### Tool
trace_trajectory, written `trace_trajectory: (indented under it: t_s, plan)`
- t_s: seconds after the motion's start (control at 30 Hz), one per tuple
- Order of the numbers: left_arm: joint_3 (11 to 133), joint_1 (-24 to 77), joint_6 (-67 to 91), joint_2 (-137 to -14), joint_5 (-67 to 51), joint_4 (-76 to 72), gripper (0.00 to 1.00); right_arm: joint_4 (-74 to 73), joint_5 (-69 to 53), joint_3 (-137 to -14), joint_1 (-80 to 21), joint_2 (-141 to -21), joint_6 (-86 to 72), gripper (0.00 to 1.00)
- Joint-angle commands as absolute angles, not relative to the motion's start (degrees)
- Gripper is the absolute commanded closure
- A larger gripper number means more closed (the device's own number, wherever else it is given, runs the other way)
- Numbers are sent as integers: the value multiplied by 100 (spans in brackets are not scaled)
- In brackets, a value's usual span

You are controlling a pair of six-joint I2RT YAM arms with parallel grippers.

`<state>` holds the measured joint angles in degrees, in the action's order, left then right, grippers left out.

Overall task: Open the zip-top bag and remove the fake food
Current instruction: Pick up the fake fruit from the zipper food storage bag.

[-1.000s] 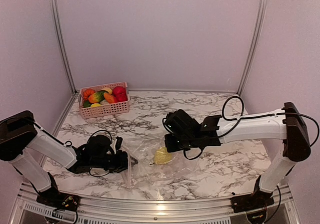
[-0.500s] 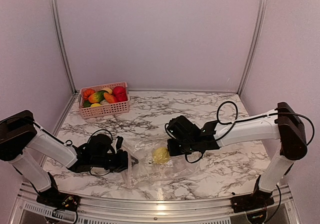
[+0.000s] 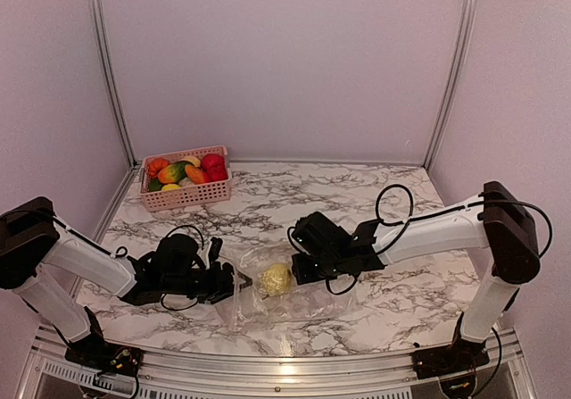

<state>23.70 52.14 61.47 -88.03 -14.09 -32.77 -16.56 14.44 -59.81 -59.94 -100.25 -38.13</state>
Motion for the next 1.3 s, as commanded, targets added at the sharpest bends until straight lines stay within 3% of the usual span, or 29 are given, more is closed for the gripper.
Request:
trace_trajectory:
  t_s: [0.0, 0.63, 1.03, 1.27]
  plan:
    - [2531, 5246, 6071, -8862, -1582, -3420, 48, -1744, 1477, -6310, -6153, -10232, -3719, 49]
    - [2601, 5265, 6095, -9052, -1611, -3565, 26, -1777, 1445, -6628, -6357, -10538, -3422, 11]
    - [2925, 5258, 5969, -9311, -1402, -3195, 15, -1759, 1356, -6799, -6467, -10592, -3140, 1]
    - [3184, 5265, 5925, -9547, -1148, -2887, 16, -2021, 1673, -6889, -6457, -10441, -3293, 3]
